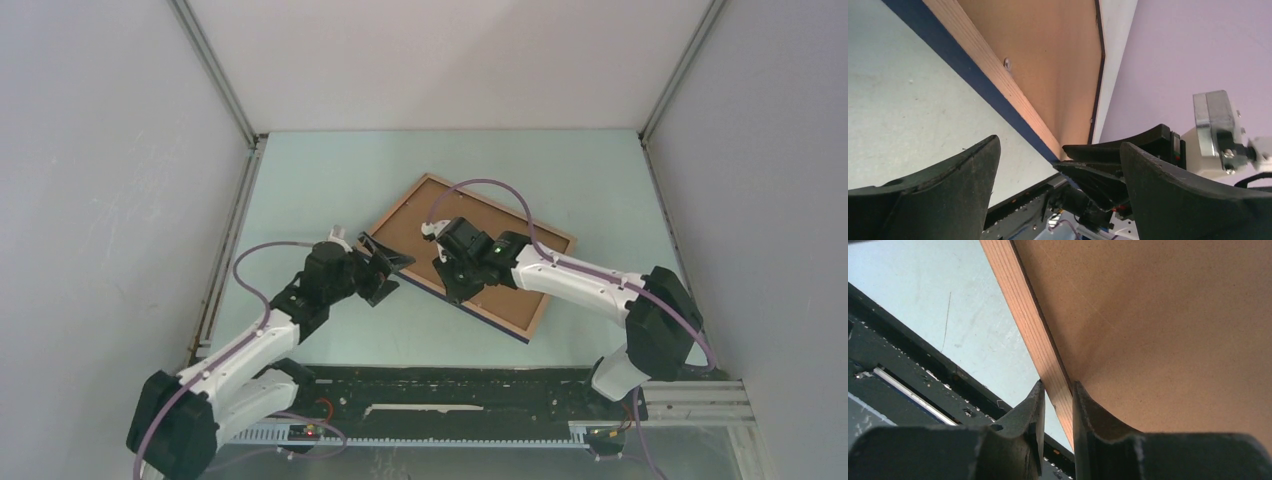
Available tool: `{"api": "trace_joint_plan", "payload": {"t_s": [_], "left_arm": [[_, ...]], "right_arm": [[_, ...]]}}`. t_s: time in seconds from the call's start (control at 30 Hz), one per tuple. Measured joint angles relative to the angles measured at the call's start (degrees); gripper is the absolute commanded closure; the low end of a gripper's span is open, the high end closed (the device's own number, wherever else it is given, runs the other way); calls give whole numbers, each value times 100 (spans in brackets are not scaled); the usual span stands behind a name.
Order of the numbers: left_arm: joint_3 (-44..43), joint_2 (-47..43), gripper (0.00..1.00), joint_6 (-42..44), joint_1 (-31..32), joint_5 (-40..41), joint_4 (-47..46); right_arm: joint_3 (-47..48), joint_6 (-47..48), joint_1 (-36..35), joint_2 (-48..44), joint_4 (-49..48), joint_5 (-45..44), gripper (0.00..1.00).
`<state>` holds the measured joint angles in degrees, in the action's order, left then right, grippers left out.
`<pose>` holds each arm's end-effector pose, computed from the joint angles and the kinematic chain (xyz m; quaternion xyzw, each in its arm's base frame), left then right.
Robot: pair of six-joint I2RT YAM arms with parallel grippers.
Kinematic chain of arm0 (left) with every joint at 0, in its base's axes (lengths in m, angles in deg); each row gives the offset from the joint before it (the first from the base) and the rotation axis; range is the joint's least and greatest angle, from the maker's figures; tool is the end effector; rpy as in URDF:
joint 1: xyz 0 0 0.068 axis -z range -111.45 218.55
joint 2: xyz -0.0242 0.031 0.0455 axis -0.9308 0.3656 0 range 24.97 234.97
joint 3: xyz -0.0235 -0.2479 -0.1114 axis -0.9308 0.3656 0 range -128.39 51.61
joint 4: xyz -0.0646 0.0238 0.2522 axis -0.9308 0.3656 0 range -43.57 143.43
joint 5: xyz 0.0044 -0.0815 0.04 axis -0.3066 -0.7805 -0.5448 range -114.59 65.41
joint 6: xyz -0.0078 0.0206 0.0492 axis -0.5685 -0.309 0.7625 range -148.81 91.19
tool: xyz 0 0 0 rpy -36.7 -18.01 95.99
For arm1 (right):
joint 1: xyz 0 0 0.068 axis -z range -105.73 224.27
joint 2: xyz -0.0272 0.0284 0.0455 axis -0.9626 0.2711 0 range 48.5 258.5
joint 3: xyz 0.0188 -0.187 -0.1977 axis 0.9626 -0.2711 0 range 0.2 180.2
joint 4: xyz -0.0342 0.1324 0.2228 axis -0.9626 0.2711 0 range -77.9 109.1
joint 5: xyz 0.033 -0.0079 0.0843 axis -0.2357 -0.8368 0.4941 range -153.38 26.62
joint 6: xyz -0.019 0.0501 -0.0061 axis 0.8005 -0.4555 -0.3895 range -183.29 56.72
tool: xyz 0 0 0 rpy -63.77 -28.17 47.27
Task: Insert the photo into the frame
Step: Turn over the photo frame at the center of the board.
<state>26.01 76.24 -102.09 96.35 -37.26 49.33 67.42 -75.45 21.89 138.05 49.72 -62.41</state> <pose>0.1707 -0.0988 0.2154 -0.2784 0.8098 -0.4522 0.2494 0.1962 0.2555 0.2450 -0.3341 0.9062 0.1452 0.2147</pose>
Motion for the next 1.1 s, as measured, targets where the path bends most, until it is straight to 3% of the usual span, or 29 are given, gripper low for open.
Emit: {"api": "trace_joint_plan", "payload": {"t_s": [0.1, 0.27, 0.43, 0.67, 0.93, 1.03, 1.1], "left_arm": [[0, 459, 8, -216, 39, -120, -382], [0, 835, 3, -492, 92, -212, -597], [4, 732, 10, -649, 129, -105, -660], [-13, 1456, 44, -748, 396, -129, -1115], [-13, 1613, 68, -776, 435, -42, -1279], [-28, 1617, 90, -769, 435, 20, -1346], [-66, 1639, 99, -776, 435, 52, -1368]], "right_arm": [[4, -90, 31, 0, 15, 68, 100], [61, -146, 109, 0, 101, 173, 100], [168, -157, 251, 0, 140, 278, 100], [378, -247, 275, 0, 111, 284, 100], [378, -306, 149, 74, 133, 125, 100], [380, -337, 90, 85, 133, 52, 100], [448, -354, 66, 125, 170, -42, 100]]}}
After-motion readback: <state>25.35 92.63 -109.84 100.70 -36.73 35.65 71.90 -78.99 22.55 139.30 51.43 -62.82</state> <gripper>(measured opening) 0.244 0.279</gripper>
